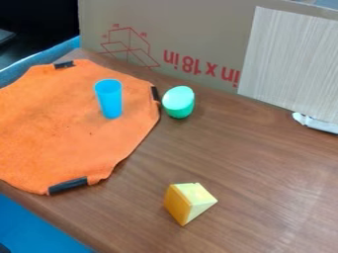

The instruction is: Take the blue figure from the top edge of the cloth to the table

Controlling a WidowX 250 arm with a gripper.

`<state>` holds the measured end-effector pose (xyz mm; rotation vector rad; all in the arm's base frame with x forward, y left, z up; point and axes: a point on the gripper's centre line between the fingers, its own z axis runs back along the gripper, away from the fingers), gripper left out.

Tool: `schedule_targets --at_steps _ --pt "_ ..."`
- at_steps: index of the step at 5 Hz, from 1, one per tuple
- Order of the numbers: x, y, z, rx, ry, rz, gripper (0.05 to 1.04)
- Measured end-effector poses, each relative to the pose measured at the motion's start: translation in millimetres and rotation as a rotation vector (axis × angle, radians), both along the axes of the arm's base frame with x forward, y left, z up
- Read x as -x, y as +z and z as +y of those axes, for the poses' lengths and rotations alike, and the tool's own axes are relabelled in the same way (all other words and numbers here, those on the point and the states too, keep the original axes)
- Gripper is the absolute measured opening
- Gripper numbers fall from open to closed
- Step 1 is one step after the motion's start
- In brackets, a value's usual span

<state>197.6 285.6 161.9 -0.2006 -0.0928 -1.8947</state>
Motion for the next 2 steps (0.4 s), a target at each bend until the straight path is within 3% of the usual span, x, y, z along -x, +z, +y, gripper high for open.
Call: schedule_targets --at_steps 1,2 --pt "-0.2 -14.3 0.3 0.029 0.005 0.021 1.001" --pt "-4.2 -39.6 -3.4 -0.007 0.021 -0.019 1.001"
